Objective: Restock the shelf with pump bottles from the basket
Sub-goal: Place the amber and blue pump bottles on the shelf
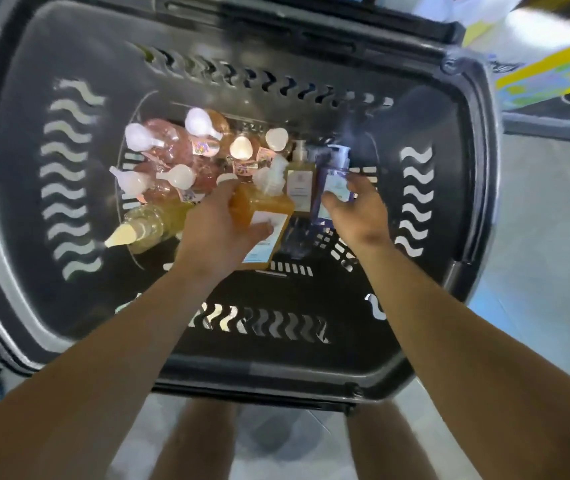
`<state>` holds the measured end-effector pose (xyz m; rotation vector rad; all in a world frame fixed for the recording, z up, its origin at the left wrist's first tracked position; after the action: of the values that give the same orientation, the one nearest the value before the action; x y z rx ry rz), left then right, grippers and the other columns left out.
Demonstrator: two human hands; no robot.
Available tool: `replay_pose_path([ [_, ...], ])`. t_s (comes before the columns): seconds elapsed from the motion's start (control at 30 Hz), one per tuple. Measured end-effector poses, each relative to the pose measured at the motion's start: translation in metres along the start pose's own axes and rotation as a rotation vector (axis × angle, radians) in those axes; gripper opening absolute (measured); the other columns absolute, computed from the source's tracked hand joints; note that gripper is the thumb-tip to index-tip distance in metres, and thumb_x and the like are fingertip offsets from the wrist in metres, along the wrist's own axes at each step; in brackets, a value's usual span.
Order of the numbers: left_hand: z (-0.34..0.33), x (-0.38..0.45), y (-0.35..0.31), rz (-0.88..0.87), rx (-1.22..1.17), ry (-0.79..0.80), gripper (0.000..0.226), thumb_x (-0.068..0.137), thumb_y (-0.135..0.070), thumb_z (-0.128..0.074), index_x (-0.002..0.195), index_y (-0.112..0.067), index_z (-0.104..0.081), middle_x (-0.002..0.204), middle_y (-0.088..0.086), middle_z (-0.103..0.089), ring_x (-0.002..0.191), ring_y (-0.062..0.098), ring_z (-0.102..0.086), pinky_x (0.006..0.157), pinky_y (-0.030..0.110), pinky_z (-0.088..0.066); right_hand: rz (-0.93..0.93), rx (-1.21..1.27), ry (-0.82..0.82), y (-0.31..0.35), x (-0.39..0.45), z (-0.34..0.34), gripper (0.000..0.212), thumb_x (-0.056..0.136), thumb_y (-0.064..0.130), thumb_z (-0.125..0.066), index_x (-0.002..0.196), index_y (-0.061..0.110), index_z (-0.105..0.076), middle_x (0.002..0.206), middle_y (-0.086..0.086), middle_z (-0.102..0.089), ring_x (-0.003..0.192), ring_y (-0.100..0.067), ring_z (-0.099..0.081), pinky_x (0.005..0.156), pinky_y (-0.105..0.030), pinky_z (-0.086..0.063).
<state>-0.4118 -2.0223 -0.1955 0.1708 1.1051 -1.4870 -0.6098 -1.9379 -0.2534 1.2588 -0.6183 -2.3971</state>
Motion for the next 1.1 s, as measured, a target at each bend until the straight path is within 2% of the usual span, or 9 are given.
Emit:
replay_pose_path([
  [0.07, 0.001, 0.006, 0.008, 0.023, -0.016, -0.014, 0.07, 0.076, -0.035, -0.081, 0.136, -0.022, -0.049, 0.119, -0.003, -0.065, 0.107, 0.016, -0.061, 0.093, 0.036, -0.052, 0.004, -0.16, 0.034, -0.02, 0.026, -0.018, 0.05, 0.079, 0.032, -0.073, 0.125, 0.029, -0.052, 0.118, 0.007, -0.055, 0.1, -0.011, -0.06, 0.068, -0.007, -0.048],
  [0.1, 0.0, 0.009, 0.012, 0.026, -0.022, -0.021, 0.07, 0.075, -0.035, -0.081, 0.136, -0.023, -0.049, 0.118, -0.004, -0.066, 0.106, 0.015, -0.062, 0.091, 0.033, -0.052, -0.018, -0.224, 0.058, -0.031, 0.037, -0.028, 0.066, 0.074, 0.035, -0.076, 0.131, 0.031, -0.044, 0.129, 0.003, -0.048, 0.112, -0.018, -0.056, 0.08, -0.021, -0.055],
  [0.2, -0.003, 0.017, 0.02, 0.025, -0.059, -0.025, 0.071, 0.072, -0.036, -0.083, 0.135, -0.026, -0.051, 0.115, -0.007, -0.067, 0.103, 0.013, -0.064, 0.086, 0.031, -0.054, -0.049, -0.332, 0.042, -0.05, 0.047, -0.053, 0.1, 0.074, 0.035, -0.077, 0.149, 0.032, -0.012, 0.154, 0.005, -0.007, 0.133, -0.028, -0.034, 0.108, -0.044, -0.041],
  [0.37, -0.008, 0.023, 0.03, 0.035, -0.074, -0.05, 0.07, 0.072, -0.034, -0.084, 0.133, -0.026, -0.051, 0.118, -0.007, -0.065, 0.105, 0.012, -0.062, 0.083, 0.028, -0.053, 0.109, -0.206, -0.153, -0.056, 0.045, -0.064, 0.086, 0.074, 0.03, -0.079, 0.139, 0.03, -0.023, 0.148, 0.008, -0.015, 0.126, -0.023, -0.041, 0.096, -0.037, -0.051],
  [0.57, -0.012, 0.023, 0.039, 0.045, -0.114, -0.048, 0.069, 0.073, -0.032, -0.084, 0.133, -0.026, -0.05, 0.113, -0.012, -0.061, 0.099, 0.007, -0.059, 0.071, 0.015, -0.047, -0.295, -0.05, -0.131, -0.07, 0.055, -0.075, 0.094, 0.059, 0.047, -0.085, 0.134, 0.018, -0.035, 0.122, -0.004, -0.045, 0.108, -0.024, -0.058, 0.081, -0.035, -0.057],
  [0.7, -0.006, 0.019, 0.041, 0.043, -0.118, -0.043, 0.07, 0.072, -0.034, -0.084, 0.133, -0.026, -0.051, 0.117, -0.011, -0.063, 0.101, 0.007, -0.061, 0.073, 0.018, -0.05, -0.307, 0.002, -0.062, -0.055, 0.047, -0.064, 0.079, 0.07, 0.027, -0.084, 0.131, 0.012, -0.036, 0.099, 0.002, -0.051, 0.082, -0.011, -0.057, 0.055, -0.017, -0.044],
  [0.9, 0.033, -0.02, 0.015, 0.04, -0.133, -0.069, 0.059, 0.072, -0.03, -0.085, 0.122, -0.023, -0.057, 0.101, -0.016, -0.062, 0.091, 0.003, -0.059, 0.068, 0.012, -0.044, -0.244, 0.185, 0.113, -0.006, -0.028, -0.031, 0.077, 0.065, 0.011, -0.085, 0.122, 0.017, -0.034, 0.098, 0.005, -0.056, 0.09, -0.009, -0.059, 0.074, -0.023, -0.051],
  [1.03, 0.081, -0.07, -0.016, 0.042, -0.221, -0.083, 0.044, 0.07, -0.021, -0.087, 0.104, -0.024, -0.059, 0.089, -0.017, -0.064, 0.08, -0.001, -0.063, 0.063, 0.005, -0.047, -0.14, 0.26, 0.193, 0.033, -0.103, 0.011, 0.064, 0.063, 0.006, -0.087, 0.118, 0.011, -0.054, 0.1, 0.003, -0.068, 0.084, -0.008, -0.067, 0.071, -0.021, -0.055],
  [1.1, 0.109, -0.101, -0.035, 0.037, -0.286, -0.091, 0.045, 0.07, -0.018, -0.087, 0.105, -0.026, -0.061, 0.092, -0.013, -0.069, 0.085, 0.006, -0.068, 0.07, 0.018, -0.055, -0.088, 0.234, 0.15, 0.055, -0.142, 0.041, 0.051, 0.069, 0.004, -0.083, 0.111, 0.013, -0.057, 0.095, 0.009, -0.065, 0.081, -0.006, -0.065, 0.066, -0.014, -0.051],
])
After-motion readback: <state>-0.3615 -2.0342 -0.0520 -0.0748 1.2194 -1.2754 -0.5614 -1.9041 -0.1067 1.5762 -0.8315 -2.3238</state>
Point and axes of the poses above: each hand's wrist, its own x-axis towards the middle knuckle, its own z-axis out of the back of the hand, y = z × x, the point moved 4 cm from there along x, towards the middle knuckle
